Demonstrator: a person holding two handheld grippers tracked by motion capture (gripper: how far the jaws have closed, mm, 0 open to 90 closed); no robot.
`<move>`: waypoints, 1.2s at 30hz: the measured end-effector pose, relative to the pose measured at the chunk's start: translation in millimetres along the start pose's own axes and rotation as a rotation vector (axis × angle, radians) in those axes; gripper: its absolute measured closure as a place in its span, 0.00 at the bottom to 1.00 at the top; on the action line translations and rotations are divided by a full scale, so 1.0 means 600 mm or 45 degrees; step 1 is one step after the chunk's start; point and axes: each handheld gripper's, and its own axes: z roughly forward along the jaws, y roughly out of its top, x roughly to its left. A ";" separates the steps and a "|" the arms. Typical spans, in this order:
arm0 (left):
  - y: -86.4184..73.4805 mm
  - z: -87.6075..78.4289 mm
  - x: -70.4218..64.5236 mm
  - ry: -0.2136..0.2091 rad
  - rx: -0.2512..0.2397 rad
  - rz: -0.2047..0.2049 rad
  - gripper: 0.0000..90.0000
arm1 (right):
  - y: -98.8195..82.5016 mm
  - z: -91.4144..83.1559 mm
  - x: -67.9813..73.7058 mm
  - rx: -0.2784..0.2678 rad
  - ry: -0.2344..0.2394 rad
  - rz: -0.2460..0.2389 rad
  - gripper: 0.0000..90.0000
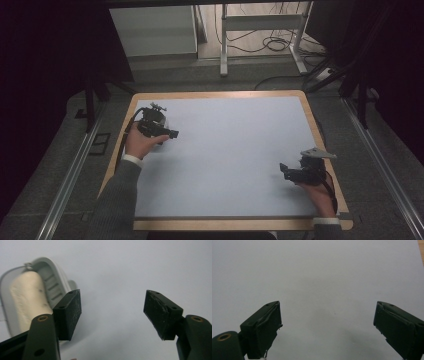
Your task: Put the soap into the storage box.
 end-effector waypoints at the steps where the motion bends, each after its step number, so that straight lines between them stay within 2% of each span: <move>1: -0.007 0.000 -0.004 -0.010 -0.004 0.010 0.34 | 0.000 0.000 0.000 -0.002 -0.002 -0.002 0.09; 6: -0.042 0.002 -0.022 -0.055 -0.032 0.053 0.32 | 0.000 -0.001 0.002 -0.006 -0.001 -0.002 0.08; 7: -0.050 0.003 -0.023 -0.048 -0.053 0.061 0.32 | 0.000 -0.001 0.003 -0.004 -0.001 -0.004 0.08; 11: -0.087 0.008 -0.024 -0.068 -0.092 0.046 0.32 | 0.000 0.000 0.006 -0.006 0.000 -0.010 0.08; 15: -0.127 0.013 -0.023 -0.060 -0.082 0.052 0.32 | 0.000 -0.001 0.005 -0.015 -0.002 -0.010 0.08; 18: -0.151 0.018 -0.016 -0.078 -0.072 0.048 0.31 | 0.000 -0.002 0.007 -0.021 -0.004 -0.010 0.09; 21: -0.170 0.023 -0.009 -0.065 -0.069 0.022 0.31 | 0.000 0.000 0.012 -0.021 0.002 -0.020 0.09; 25: -0.189 0.026 -0.005 -0.072 -0.056 0.026 0.31 | 0.001 -0.001 0.016 -0.023 0.005 -0.026 0.09; 28: -0.198 0.029 -0.004 -0.079 -0.069 0.024 0.30 | 0.001 -0.002 0.018 -0.035 0.000 -0.032 0.09; 30: -0.202 0.032 -0.003 -0.086 -0.073 0.022 0.30 | 0.001 -0.003 0.020 -0.052 -0.019 -0.029 0.09; 33: -0.205 0.034 0.000 -0.086 -0.059 0.024 0.29 | 0.002 -0.005 0.023 -0.061 -0.009 -0.026 0.09; 36: -0.206 0.029 0.002 -0.088 -0.078 0.013 0.29 | 0.002 -0.005 0.027 -0.061 0.004 -0.038 0.09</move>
